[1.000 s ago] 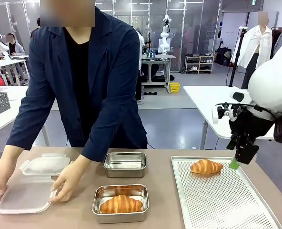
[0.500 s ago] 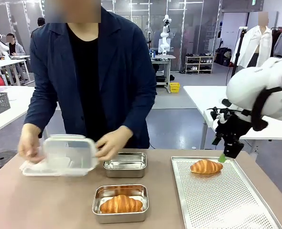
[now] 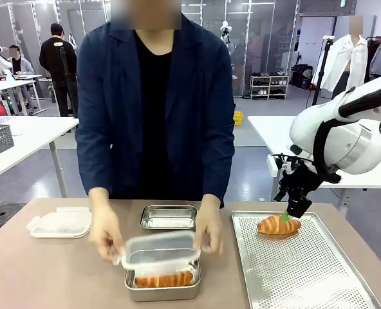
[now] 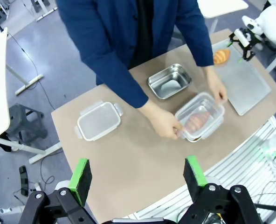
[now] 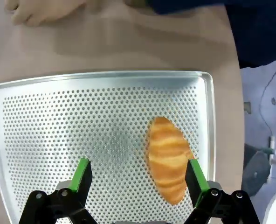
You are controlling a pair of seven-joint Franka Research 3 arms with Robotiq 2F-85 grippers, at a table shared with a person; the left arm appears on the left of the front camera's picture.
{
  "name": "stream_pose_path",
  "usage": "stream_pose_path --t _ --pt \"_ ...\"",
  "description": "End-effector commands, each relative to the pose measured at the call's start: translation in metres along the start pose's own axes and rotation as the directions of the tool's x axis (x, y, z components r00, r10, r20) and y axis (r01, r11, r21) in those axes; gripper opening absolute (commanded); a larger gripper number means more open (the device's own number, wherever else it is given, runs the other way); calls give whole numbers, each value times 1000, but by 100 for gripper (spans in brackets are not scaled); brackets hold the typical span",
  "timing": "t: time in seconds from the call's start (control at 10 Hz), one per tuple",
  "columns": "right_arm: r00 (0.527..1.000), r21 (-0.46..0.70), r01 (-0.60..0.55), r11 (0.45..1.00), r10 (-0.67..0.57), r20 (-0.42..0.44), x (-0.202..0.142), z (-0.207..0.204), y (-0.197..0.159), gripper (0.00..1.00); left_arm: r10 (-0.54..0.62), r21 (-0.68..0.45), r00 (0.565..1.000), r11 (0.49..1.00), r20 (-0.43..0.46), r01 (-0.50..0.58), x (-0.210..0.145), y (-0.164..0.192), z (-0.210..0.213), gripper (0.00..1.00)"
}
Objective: Place the bread into the airtight container.
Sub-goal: Pick up a Butter Roll and place it into an empty Airtight Container.
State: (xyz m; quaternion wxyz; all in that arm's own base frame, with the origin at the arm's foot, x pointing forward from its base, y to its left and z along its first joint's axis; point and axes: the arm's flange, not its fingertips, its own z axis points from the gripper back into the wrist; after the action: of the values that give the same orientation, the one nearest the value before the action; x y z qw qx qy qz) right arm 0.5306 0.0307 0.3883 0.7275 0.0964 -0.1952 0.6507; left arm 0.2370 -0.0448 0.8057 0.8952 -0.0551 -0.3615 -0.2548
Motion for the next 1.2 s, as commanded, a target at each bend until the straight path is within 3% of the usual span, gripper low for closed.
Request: stream_pose_path --t 0.0,0.3,0.6,0.8,1.1 --pt "994 -101 94 990 -88 67 -49 37 21 100 -3 -8 1000 1000 3 3 0 0 0 100" --pt "911 -227 385 895 -329 249 -193 97 84 100 -3 -8 1000 1000 3 3 0 0 0 100" --pt "760 -293 621 727 -466 452 -295 111 179 100 -3 -8 1000 1000 3 3 0 0 0 100" --pt "657 -294 727 620 -506 558 -340 105 241 100 -3 -8 1000 1000 3 3 0 0 0 100" --pt "597 -303 783 544 -516 614 -360 97 285 100 -3 -8 1000 1000 3 3 0 0 0 100"
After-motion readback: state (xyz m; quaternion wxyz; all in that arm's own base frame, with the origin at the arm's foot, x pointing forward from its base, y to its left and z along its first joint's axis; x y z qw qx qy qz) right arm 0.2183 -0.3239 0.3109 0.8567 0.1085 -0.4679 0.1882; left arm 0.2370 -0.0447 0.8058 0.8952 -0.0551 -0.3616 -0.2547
